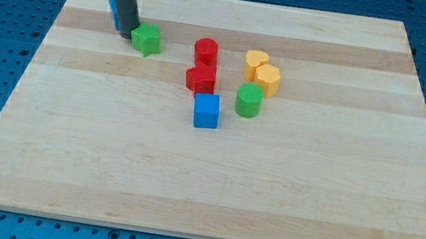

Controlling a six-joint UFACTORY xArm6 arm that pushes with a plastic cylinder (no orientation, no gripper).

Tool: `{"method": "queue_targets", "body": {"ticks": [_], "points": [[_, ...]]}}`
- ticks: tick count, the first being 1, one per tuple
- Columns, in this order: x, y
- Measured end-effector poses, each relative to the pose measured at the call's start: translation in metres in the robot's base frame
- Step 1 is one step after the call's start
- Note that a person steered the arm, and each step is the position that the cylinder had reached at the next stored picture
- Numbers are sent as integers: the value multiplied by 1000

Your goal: Move green star towards right

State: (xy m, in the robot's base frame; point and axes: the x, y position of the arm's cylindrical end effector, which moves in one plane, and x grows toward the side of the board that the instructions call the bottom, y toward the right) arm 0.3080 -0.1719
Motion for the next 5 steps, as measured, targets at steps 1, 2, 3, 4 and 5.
{"method": "queue_targets", "body": {"ticks": [1, 2, 3, 4, 5], "points": [[-8, 10], [-8, 26], [-5, 26], [0, 27], [6, 27]]}}
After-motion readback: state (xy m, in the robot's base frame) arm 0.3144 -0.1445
